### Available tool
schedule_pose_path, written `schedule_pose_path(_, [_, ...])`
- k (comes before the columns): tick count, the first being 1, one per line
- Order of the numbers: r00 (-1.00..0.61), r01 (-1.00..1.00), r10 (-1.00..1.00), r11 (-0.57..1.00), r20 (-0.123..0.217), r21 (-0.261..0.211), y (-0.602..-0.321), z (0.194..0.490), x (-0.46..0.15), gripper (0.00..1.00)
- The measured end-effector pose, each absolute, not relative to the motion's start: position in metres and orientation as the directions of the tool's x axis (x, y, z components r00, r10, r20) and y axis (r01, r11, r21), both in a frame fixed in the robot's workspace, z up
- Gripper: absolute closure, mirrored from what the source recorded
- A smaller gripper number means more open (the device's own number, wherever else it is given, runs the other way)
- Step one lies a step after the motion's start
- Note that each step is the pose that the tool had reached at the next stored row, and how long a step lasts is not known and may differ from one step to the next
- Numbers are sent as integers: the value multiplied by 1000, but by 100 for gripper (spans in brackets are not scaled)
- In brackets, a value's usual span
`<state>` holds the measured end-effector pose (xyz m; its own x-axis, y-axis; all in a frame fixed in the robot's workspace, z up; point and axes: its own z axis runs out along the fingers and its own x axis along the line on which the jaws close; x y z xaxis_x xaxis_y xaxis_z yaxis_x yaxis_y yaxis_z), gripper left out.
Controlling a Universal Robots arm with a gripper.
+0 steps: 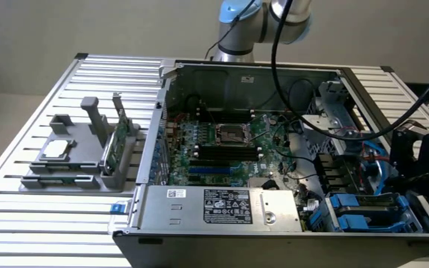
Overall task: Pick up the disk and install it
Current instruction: 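Insert the first disk wire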
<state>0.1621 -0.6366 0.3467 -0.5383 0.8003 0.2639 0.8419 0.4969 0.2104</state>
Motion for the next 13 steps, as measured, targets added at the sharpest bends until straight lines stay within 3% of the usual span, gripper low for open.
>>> schedule_pose_path(13, [-482, 874, 835, 438, 265, 209, -638, 347, 150, 84])
